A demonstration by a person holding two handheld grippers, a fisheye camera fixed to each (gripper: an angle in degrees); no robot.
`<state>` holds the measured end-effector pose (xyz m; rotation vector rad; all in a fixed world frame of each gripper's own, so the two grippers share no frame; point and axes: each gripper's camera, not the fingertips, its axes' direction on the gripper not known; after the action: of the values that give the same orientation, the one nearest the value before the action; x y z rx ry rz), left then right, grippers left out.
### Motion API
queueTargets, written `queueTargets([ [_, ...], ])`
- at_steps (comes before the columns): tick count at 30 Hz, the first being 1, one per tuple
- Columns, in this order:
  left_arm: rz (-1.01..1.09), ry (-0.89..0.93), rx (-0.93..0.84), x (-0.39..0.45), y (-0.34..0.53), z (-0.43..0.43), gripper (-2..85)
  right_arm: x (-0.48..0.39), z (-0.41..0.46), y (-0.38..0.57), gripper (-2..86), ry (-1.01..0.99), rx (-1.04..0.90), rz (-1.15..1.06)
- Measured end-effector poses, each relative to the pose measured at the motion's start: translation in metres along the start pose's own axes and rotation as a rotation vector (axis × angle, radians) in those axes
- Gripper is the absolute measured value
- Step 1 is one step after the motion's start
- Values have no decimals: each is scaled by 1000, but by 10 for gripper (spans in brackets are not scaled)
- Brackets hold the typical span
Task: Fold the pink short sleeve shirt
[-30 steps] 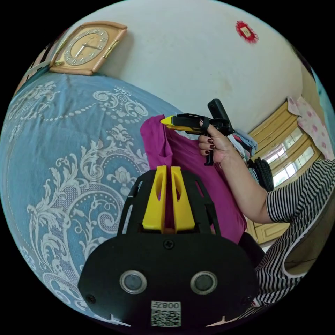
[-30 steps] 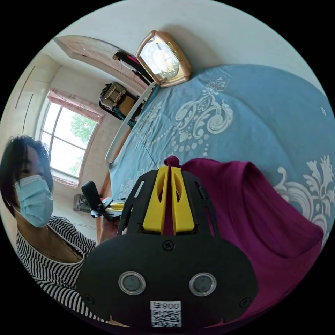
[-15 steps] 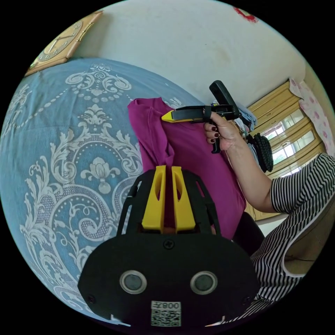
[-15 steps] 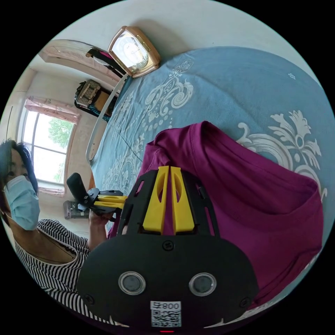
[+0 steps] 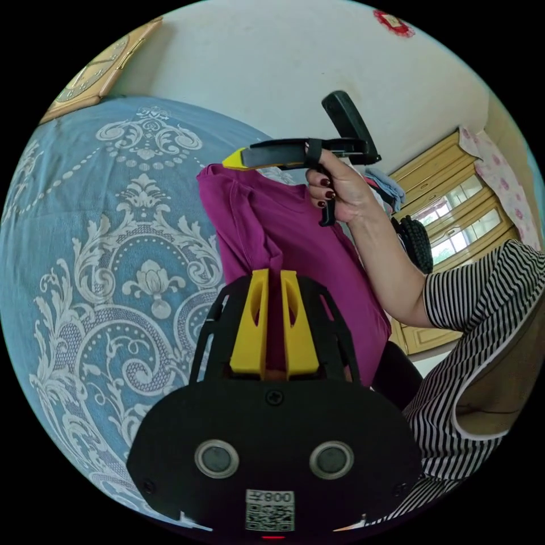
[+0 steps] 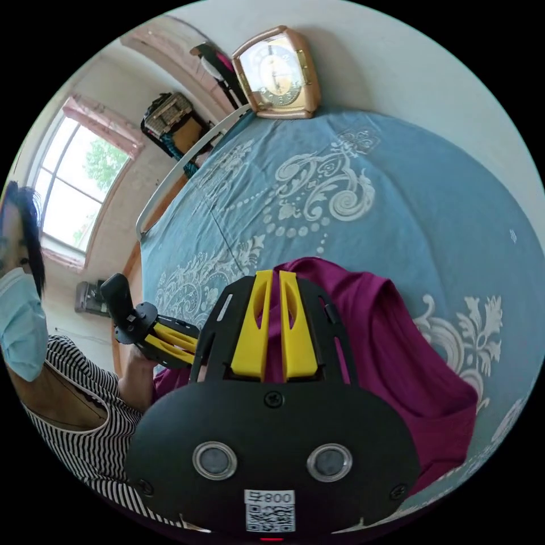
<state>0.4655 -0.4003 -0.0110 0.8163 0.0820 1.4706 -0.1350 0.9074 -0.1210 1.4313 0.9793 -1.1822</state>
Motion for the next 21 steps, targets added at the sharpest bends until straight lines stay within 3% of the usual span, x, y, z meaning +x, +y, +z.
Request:
queueTargets([
  [5, 0, -11, -57, 8, -4, 17, 36, -6, 28, 2, 1, 35, -113, -27],
  [11, -1, 102, 16, 12, -1, 9, 45, 1, 16, 30, 1, -28, -39, 11],
  [15, -23, 55, -88, 17, -3, 22, 42, 0, 3, 48, 1, -29, -1, 46],
  [21, -23, 86, -55, 29, -1, 12, 44, -29, -31, 92, 1, -29, 66, -9],
])
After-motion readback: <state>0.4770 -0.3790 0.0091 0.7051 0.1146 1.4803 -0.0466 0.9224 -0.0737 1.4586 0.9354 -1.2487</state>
